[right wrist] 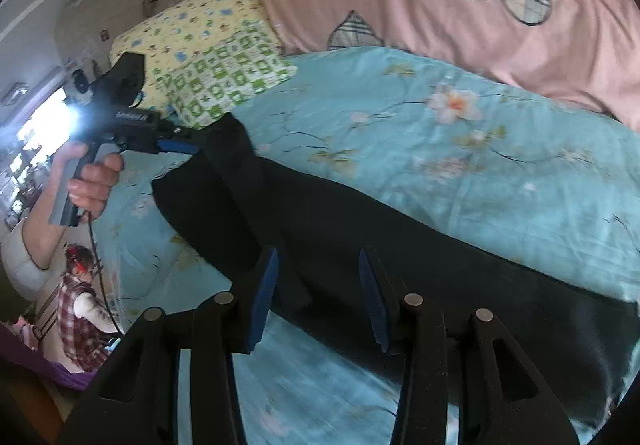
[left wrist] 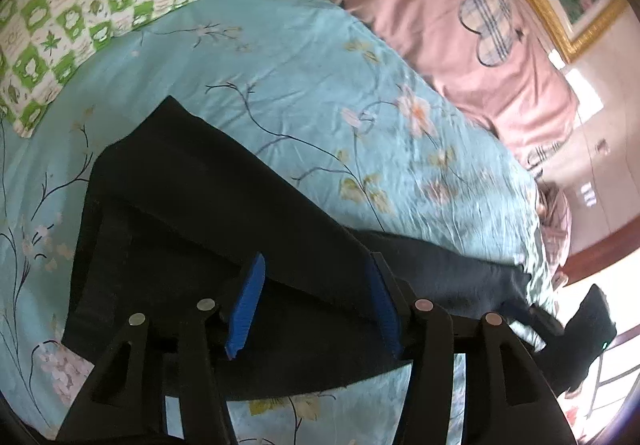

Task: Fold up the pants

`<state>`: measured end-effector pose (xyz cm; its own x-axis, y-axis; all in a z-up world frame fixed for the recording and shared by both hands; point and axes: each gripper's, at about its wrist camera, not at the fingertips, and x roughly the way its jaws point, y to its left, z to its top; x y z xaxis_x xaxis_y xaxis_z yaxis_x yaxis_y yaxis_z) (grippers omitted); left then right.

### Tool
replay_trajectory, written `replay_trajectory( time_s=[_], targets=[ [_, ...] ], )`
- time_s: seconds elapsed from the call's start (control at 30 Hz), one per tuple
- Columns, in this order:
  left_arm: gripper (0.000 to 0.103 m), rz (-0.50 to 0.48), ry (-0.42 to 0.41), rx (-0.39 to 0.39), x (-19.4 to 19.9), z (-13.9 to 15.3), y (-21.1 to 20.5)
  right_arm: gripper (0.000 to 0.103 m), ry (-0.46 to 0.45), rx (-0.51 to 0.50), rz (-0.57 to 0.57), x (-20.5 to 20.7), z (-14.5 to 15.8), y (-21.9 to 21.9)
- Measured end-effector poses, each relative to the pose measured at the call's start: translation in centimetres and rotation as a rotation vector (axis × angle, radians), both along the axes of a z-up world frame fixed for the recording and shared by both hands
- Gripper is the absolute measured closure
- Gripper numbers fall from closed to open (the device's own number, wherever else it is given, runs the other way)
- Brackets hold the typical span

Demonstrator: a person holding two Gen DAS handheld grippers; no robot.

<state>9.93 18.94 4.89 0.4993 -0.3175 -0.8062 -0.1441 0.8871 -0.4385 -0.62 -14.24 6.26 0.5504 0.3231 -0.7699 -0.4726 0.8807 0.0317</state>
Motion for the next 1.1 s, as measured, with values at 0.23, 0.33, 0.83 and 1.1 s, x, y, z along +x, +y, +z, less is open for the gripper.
replay_trajectory(
  time_s=[0.23,0.33,0.83,1.1],
  targets=[
    [0.048,0.065,0.212,-0.009,5.5,-1.9,0.9,0.059,0.067,0.037,0.086,2.9,-1.5,3.2],
    [0.048,0.092,0.318,0.003,8.2,-2.5,1.3,0.059,0.1,0.04,0.115,4.6,-2.3,4.2],
    [0.092,0.064,0.494,0.169,12.8,-6.8,1.2,0.045,0.287,-0.006,0.26,9.2,-7.4,7.9],
    [0.103,0.105,0.285,0.163,7.0,-3.6,2.4,0.092,0.232,0.004,0.275,8.4,-6.7,8.1]
  ],
)
